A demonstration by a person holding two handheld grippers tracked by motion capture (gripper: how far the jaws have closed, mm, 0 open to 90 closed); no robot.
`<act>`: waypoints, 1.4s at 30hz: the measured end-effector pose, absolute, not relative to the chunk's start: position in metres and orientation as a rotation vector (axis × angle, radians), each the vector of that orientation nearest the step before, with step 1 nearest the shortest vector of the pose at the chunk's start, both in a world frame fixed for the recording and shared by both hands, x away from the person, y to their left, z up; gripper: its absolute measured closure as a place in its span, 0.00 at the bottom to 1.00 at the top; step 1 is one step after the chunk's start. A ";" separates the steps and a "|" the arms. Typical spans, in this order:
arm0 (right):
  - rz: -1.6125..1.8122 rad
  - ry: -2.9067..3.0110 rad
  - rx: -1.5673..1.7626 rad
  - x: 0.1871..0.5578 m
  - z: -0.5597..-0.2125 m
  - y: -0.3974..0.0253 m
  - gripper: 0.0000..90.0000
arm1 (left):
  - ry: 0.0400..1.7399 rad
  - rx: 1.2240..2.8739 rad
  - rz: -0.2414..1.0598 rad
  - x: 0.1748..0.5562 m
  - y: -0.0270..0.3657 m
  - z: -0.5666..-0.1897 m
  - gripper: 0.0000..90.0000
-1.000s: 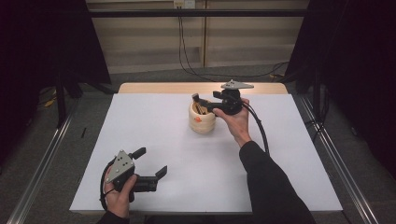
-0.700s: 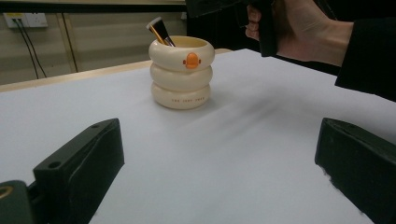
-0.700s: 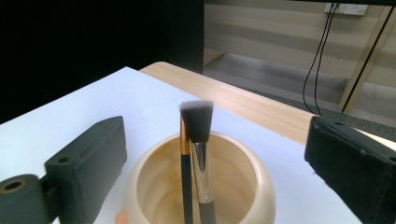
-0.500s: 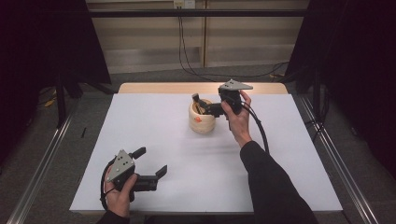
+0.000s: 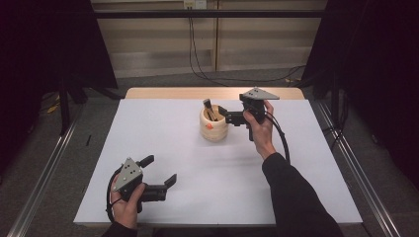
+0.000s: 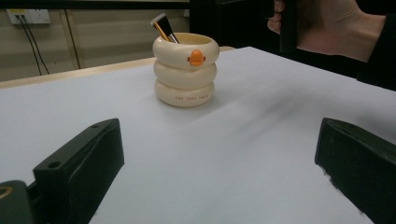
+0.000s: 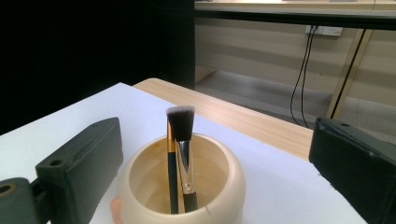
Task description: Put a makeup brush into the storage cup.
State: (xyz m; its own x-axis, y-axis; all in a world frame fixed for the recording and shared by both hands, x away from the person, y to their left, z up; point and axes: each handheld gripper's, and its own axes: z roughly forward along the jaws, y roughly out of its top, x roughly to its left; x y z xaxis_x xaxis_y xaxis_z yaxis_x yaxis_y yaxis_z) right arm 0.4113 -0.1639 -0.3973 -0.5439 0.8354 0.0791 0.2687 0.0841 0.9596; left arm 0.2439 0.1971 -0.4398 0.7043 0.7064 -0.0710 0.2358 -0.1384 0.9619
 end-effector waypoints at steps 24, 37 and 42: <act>1.496 1.818 1.082 0.358 -0.398 -0.205 0.03 | 0.755 1.691 0.494 0.238 0.199 -0.437 0.01; 1.503 1.792 1.070 0.331 -0.395 -0.228 0.03 | 0.762 1.686 0.500 0.238 0.200 -0.437 0.01; 1.494 1.778 1.083 0.319 -0.397 -0.239 0.03 | 0.761 1.686 0.498 0.238 0.199 -0.437 0.01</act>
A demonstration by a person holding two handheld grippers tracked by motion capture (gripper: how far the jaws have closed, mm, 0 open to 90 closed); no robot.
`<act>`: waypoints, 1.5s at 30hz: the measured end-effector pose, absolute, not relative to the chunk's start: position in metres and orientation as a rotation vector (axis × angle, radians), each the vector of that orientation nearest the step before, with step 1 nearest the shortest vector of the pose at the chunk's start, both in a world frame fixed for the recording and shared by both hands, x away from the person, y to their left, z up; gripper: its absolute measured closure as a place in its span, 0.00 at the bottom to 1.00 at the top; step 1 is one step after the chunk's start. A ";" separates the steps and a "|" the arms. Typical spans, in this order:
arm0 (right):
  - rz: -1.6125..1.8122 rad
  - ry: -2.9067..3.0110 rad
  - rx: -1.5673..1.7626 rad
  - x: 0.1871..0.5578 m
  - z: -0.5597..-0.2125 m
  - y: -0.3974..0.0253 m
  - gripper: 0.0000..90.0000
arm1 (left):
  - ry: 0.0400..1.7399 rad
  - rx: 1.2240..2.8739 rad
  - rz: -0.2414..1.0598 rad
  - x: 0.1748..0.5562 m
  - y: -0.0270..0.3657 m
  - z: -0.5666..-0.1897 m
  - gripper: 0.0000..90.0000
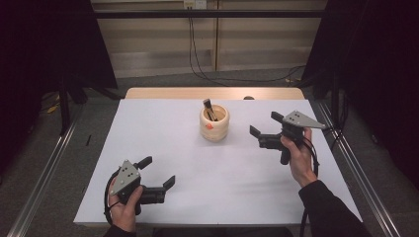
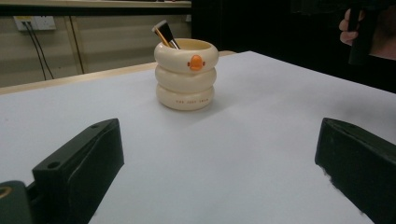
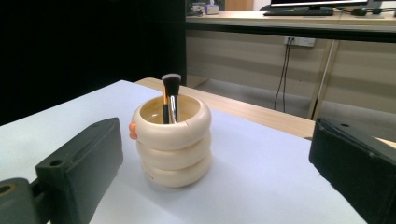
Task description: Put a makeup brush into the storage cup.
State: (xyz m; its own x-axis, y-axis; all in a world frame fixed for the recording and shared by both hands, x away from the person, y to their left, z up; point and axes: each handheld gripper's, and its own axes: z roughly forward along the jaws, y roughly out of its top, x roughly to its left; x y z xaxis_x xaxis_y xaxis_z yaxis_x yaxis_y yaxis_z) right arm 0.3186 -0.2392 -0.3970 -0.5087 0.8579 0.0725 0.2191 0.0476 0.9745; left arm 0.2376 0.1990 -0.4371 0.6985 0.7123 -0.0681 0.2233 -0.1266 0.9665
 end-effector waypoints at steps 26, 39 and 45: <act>1.428 1.715 1.149 0.252 -0.413 -0.294 0.01 | 0.773 1.646 0.491 0.237 0.197 -0.437 0.01; 1.388 1.692 1.185 0.214 -0.427 -0.307 0.02 | 0.779 1.639 0.508 0.234 0.198 -0.436 0.01; 1.376 1.704 1.199 0.201 -0.434 -0.309 0.02 | 0.781 1.646 0.513 0.233 0.199 -0.436 0.01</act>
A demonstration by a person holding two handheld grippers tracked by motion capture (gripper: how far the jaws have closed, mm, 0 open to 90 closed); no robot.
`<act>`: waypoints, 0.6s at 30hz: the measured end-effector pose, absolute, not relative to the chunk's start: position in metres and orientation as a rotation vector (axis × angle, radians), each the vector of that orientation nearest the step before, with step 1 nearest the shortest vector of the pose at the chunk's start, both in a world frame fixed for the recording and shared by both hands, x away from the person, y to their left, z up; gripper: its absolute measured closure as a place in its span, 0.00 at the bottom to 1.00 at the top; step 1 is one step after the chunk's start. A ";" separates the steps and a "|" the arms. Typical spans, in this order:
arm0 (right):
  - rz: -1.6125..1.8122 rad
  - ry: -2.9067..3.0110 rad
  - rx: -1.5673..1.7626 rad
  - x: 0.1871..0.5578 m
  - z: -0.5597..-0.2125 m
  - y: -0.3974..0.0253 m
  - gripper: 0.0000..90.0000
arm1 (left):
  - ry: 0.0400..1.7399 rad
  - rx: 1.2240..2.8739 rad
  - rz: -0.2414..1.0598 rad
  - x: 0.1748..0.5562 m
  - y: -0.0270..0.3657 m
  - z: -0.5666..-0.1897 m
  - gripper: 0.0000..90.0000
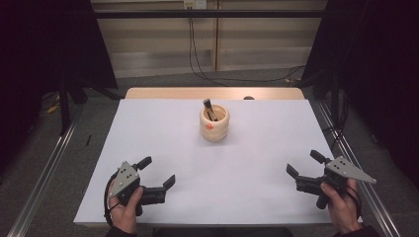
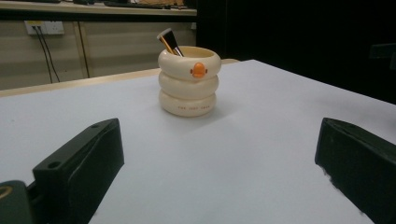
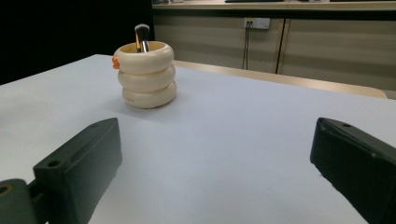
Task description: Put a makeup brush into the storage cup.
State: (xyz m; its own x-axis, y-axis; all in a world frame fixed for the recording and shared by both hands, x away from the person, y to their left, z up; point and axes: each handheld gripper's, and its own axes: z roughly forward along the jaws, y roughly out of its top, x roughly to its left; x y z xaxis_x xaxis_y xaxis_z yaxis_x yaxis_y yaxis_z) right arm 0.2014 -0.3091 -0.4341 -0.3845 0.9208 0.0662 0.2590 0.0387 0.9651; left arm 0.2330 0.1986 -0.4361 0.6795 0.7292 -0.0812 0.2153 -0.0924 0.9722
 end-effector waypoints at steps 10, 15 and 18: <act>1.367 1.702 1.214 0.187 -0.442 -0.312 0.01 | 0.786 1.638 0.513 0.232 0.198 -0.436 0.01; 1.373 1.670 1.236 0.186 -0.442 -0.315 0.01 | 0.783 1.629 0.506 0.232 0.199 -0.436 0.00; 1.376 1.671 1.247 0.188 -0.443 -0.315 0.01 | 0.796 1.627 0.504 0.233 0.199 -0.437 0.00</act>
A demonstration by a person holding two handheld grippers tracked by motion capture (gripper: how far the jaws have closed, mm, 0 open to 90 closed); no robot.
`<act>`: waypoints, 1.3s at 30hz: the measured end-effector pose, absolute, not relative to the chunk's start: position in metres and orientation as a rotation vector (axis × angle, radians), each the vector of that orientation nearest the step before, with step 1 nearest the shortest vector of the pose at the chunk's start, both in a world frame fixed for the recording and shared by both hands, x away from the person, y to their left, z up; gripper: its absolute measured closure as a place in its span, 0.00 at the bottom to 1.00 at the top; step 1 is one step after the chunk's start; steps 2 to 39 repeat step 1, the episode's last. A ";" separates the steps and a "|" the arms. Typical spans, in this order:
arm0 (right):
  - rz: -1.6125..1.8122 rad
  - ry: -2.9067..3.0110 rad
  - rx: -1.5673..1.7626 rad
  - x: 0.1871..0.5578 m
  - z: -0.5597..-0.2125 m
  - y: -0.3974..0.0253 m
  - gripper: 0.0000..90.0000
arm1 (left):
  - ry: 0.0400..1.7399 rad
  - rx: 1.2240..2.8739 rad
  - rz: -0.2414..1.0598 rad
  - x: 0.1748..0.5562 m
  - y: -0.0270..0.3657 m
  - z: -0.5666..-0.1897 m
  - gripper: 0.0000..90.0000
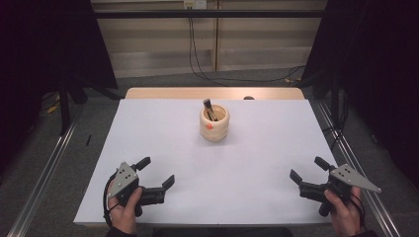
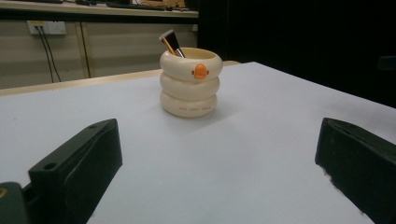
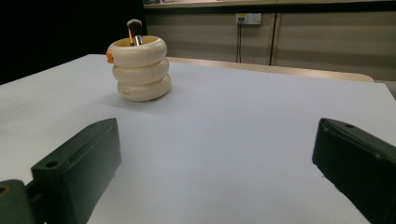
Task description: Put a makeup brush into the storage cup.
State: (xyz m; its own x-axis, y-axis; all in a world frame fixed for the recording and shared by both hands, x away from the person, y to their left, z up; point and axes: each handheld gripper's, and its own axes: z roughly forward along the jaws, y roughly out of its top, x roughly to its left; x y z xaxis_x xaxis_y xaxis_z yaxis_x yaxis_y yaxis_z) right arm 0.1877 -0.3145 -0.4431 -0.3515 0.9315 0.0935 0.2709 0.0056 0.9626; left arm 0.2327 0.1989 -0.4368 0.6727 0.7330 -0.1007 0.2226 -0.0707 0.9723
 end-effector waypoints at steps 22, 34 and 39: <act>1.376 1.675 1.244 0.188 -0.443 -0.314 0.01 | 0.793 1.628 0.500 0.233 0.199 -0.437 0.00; 1.376 1.675 1.244 0.188 -0.443 -0.314 0.01 | 0.793 1.628 0.500 0.233 0.199 -0.437 0.00; 1.376 1.675 1.244 0.188 -0.443 -0.314 0.01 | 0.793 1.628 0.500 0.233 0.199 -0.437 0.00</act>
